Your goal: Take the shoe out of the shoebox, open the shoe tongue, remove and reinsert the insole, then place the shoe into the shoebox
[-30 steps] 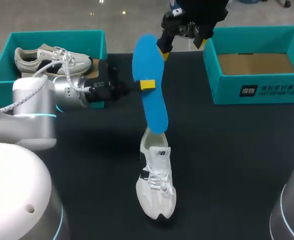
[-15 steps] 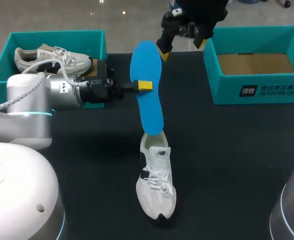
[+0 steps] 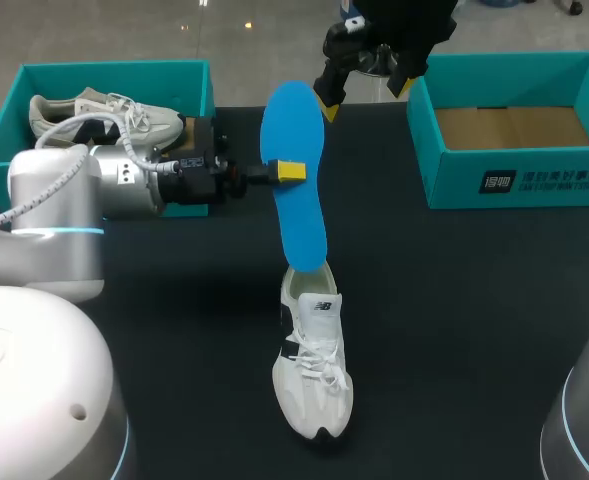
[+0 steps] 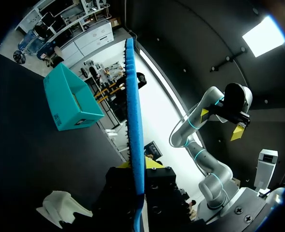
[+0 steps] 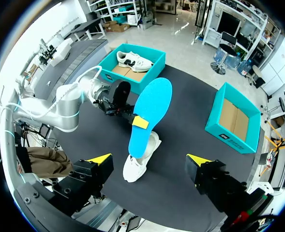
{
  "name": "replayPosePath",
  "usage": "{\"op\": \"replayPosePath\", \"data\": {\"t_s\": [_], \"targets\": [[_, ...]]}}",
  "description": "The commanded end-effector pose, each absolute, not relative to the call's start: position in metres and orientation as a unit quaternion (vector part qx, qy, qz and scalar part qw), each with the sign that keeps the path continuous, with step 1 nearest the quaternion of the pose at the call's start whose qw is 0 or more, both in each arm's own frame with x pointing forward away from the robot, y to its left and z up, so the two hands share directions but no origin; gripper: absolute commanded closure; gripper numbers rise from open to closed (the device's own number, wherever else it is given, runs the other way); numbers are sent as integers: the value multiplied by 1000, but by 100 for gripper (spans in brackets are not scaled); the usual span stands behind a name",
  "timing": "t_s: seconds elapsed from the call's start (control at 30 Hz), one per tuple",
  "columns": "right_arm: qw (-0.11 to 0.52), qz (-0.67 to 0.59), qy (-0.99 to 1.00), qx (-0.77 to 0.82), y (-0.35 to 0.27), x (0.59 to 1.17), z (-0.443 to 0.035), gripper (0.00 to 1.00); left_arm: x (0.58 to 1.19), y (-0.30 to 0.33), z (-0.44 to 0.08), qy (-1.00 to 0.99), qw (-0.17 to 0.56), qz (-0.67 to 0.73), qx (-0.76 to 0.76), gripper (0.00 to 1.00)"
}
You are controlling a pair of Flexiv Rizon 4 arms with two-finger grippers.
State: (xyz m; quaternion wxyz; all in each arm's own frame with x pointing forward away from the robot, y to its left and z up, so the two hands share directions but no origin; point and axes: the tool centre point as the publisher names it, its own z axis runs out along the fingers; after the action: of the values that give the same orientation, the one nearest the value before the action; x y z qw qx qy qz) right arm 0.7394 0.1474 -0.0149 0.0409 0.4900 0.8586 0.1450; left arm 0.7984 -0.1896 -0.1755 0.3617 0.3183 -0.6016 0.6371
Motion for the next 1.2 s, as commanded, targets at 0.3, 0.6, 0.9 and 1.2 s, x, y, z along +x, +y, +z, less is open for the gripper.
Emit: {"op": "replayPosePath", "data": {"t_s": [0.3,0.6,0.9,1.2], "targets": [[40,144,859,490,148,740,-15,0,801,-187,-173,-608,361,630,322,100],[40,144,859,490,148,740,-15,0,808,-189,-193,-590,382,625,339,100],[48,154,847,507,149,737,-11,0,808,-191,-194,-581,390,626,343,100],[40,159,836,523,150,737,-11,0,808,-191,-194,-581,390,626,343,100]]}}
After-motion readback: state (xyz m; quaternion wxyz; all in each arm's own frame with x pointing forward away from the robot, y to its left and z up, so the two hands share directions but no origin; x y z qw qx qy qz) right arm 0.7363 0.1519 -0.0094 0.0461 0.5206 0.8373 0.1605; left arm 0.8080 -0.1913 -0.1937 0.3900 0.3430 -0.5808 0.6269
